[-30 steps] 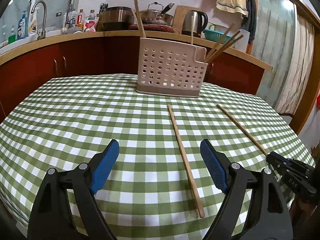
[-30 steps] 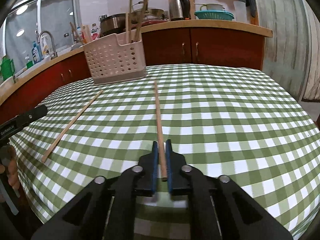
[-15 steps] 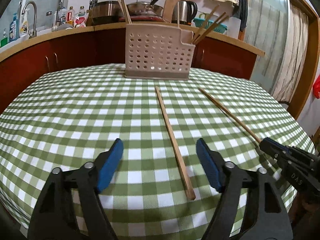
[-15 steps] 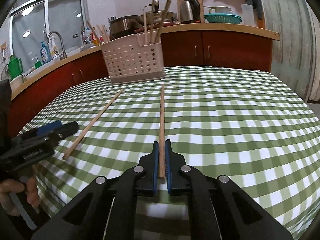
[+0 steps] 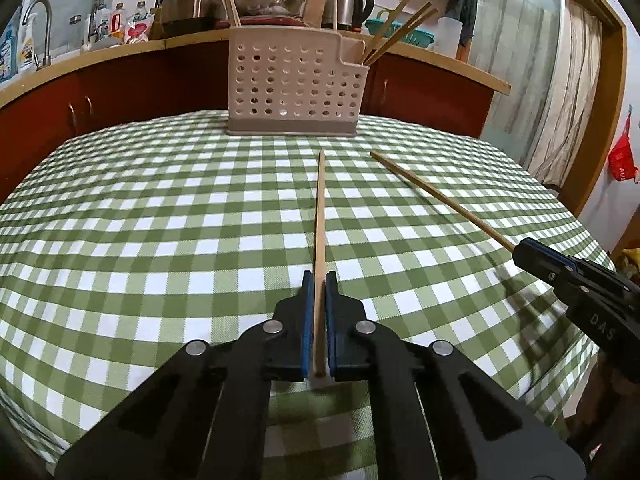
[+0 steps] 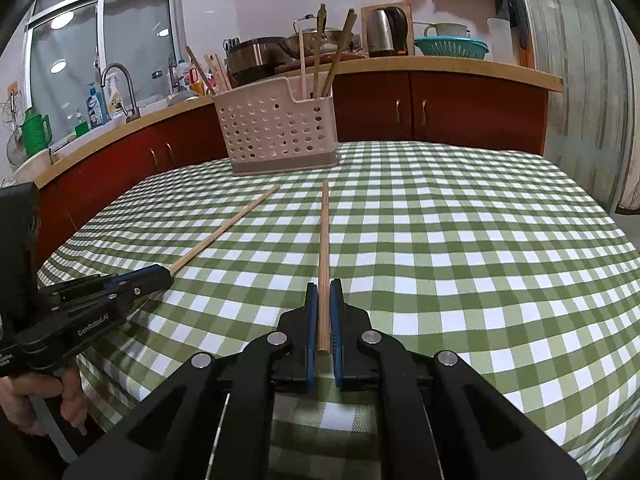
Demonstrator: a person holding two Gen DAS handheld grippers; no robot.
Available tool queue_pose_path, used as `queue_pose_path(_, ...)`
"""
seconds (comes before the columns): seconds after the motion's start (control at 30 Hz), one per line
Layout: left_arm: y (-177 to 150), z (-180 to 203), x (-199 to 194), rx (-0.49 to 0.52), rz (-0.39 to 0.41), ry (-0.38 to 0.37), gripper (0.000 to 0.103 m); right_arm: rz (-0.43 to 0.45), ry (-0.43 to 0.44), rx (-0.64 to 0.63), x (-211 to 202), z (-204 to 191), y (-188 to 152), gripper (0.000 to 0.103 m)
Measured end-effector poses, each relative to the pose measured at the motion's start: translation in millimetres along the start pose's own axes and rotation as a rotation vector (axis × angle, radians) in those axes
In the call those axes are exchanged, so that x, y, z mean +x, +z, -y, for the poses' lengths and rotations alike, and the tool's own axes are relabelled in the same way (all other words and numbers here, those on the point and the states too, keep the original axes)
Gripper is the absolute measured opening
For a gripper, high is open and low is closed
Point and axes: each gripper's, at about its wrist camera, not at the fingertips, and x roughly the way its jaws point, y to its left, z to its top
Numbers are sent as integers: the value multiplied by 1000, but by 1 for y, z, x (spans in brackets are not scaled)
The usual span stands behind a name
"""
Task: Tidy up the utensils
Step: 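Close the left tool on a chopstick while the right tool grasps the last chopstick, then lift both held chopsticks and carry them over the beige basket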
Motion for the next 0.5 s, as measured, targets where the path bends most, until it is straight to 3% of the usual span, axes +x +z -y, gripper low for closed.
queue_pose_path(0.5, 30, -9, -42, 53, 165, 43, 6, 115, 0, -3, -32, -7, 30, 7)
